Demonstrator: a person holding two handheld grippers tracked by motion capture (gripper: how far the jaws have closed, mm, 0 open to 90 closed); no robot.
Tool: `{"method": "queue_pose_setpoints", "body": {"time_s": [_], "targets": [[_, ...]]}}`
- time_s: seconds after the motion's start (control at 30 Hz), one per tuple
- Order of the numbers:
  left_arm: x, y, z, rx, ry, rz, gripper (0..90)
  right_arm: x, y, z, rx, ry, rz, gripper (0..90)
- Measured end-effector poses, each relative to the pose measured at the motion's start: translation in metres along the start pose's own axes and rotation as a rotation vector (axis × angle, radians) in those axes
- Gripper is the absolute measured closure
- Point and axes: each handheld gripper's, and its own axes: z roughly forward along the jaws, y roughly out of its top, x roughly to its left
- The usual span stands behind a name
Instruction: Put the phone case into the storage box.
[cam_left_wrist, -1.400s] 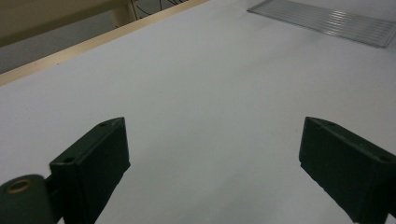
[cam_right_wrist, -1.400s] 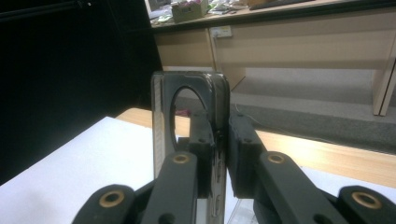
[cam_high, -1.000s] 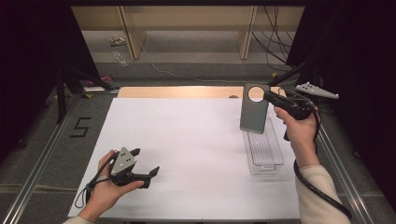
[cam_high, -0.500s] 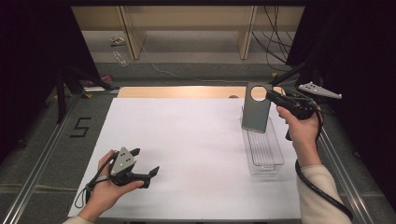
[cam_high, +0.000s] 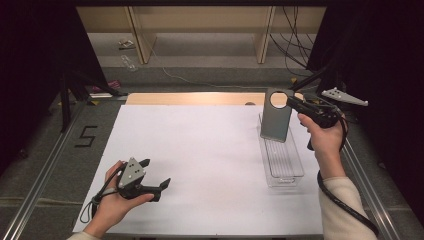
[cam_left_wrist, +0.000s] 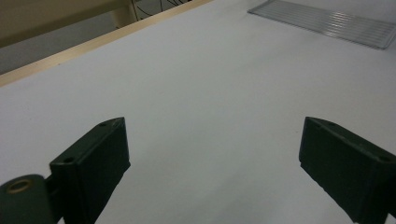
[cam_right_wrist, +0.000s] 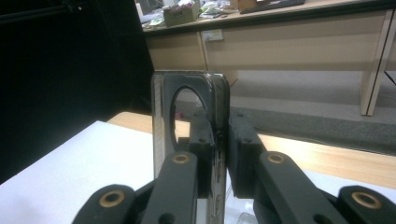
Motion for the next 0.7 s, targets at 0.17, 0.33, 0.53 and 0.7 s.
{"method": "queue_pose_setpoints", "body": {"time_s": [0.17,0.33,0.53,0.7], "targets": [[0.0000,0.0000,0.0000,0.000,0.001,0.000,8.1,-0.0007,0.0003,-0.0009,-0.002,-0.004,-0.002,82.3],[0.0001,0.0000,0.0000,0.000,0.000,0.000,8.1,-0.0010,0.0003,-0.0009,-0.001,-0.008,-0.009,82.3],[0.0001,0.0001,0.0000,-0.001,0.000,0.000,8.1,-0.0008,0.0000,-0.0005,-0.004,-0.009,-0.017,82.3],[0.0001,0.0001,-0.0001,0.000,0.001,0.000,8.1,-0.0010,0.0000,-0.0007,-0.011,-0.012,-0.022,82.3]]}}
